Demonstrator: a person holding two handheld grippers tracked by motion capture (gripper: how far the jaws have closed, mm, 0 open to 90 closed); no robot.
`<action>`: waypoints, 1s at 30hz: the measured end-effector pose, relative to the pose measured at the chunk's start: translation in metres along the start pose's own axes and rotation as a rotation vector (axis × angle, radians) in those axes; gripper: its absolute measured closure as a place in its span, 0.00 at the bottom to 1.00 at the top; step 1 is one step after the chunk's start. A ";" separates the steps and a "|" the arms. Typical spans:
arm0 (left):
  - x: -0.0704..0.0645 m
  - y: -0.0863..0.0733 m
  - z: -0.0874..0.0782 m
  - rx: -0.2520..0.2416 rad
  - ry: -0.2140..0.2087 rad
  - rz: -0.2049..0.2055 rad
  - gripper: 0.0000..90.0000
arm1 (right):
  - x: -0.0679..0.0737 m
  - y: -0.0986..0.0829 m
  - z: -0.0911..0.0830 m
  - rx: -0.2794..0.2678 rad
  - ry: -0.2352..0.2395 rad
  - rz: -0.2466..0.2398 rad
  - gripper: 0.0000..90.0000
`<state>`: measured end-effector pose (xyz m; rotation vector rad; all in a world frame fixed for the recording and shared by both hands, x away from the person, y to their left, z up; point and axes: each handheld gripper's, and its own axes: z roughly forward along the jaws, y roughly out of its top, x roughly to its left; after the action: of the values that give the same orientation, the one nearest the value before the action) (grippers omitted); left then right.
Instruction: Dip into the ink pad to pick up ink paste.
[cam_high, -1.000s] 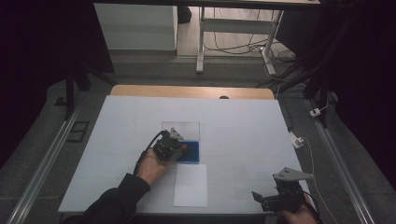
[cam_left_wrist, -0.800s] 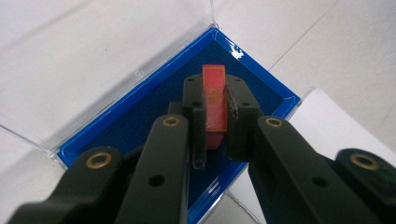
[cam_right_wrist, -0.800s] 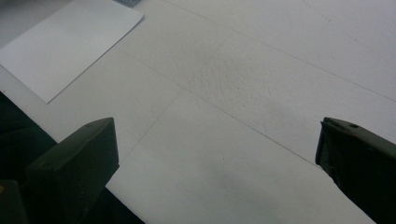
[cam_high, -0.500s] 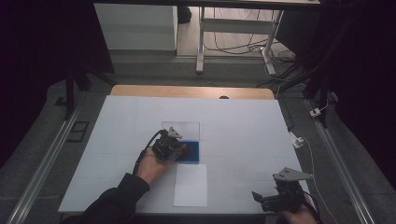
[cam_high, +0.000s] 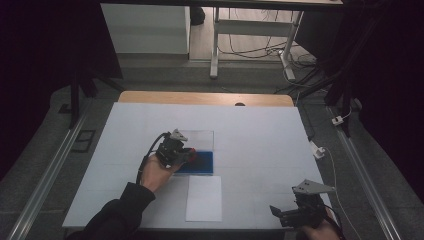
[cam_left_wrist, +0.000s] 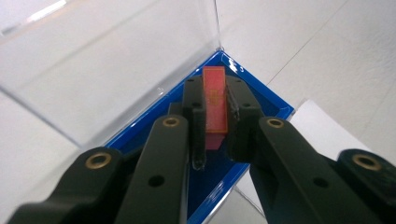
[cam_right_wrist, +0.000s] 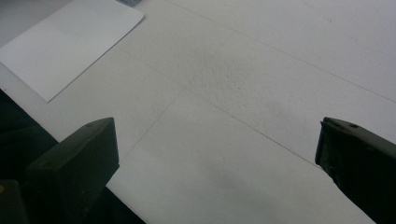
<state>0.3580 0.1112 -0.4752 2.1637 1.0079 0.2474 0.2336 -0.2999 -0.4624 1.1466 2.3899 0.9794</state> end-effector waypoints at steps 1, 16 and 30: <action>0.001 0.000 -0.001 0.002 0.003 -0.003 0.89 | 0.000 0.000 0.000 0.000 0.000 0.000 0.00; 0.007 -0.010 0.019 0.056 0.021 -0.012 0.89 | 0.000 0.000 0.000 0.001 0.000 -0.004 0.00; -0.002 -0.011 0.023 0.067 0.065 -0.010 0.89 | 0.001 0.000 0.001 0.012 -0.001 -0.003 0.00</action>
<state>0.3606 0.1026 -0.4991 2.2234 1.0771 0.2846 0.2337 -0.2987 -0.4627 1.1477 2.3985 0.9648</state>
